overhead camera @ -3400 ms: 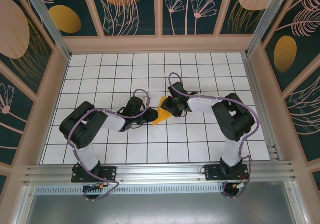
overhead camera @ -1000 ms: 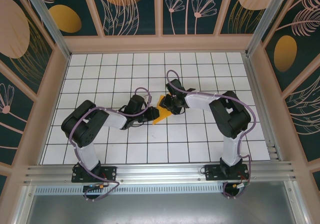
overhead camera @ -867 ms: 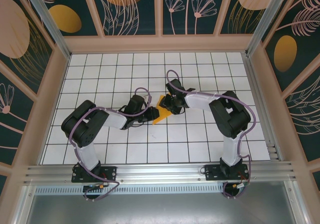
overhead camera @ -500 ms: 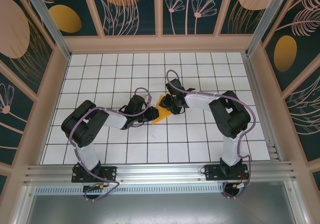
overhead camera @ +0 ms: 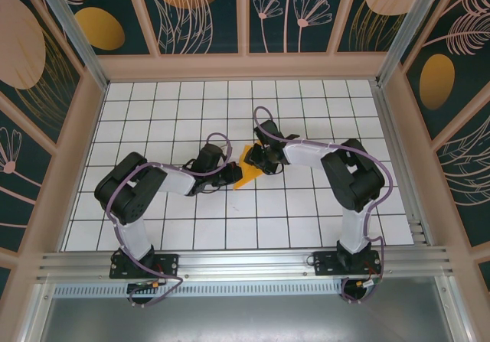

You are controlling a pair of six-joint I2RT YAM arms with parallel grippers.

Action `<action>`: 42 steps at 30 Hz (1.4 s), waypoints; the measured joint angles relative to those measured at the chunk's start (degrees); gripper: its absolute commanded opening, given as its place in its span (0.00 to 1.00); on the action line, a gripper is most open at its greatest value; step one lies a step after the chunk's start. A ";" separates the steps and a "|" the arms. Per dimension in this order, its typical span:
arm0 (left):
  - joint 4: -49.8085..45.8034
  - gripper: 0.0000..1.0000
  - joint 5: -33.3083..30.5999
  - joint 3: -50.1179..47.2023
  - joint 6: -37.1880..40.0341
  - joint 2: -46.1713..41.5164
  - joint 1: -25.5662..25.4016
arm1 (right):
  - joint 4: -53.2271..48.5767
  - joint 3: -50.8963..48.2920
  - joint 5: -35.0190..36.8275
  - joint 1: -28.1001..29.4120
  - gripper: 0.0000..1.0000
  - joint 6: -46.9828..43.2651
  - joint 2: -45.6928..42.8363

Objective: Fold a paper plane with a square sheet of paper (pick it up from the middle)
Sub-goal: Fourth fold the wing at the center of the table.

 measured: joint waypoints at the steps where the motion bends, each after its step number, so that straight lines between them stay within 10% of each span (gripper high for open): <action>1: -0.17 0.01 0.00 0.09 0.02 0.00 0.00 | 0.00 0.02 0.11 0.00 0.42 -0.83 -0.13; 17: -1.31 0.00 0.48 0.74 1.18 0.15 0.02 | 7.17 0.02 -5.88 -1.07 0.08 -13.44 -5.18; 42: -1.73 0.00 0.87 1.16 1.68 0.42 0.04 | 11.28 -4.44 -12.96 -3.72 0.04 -14.93 1.66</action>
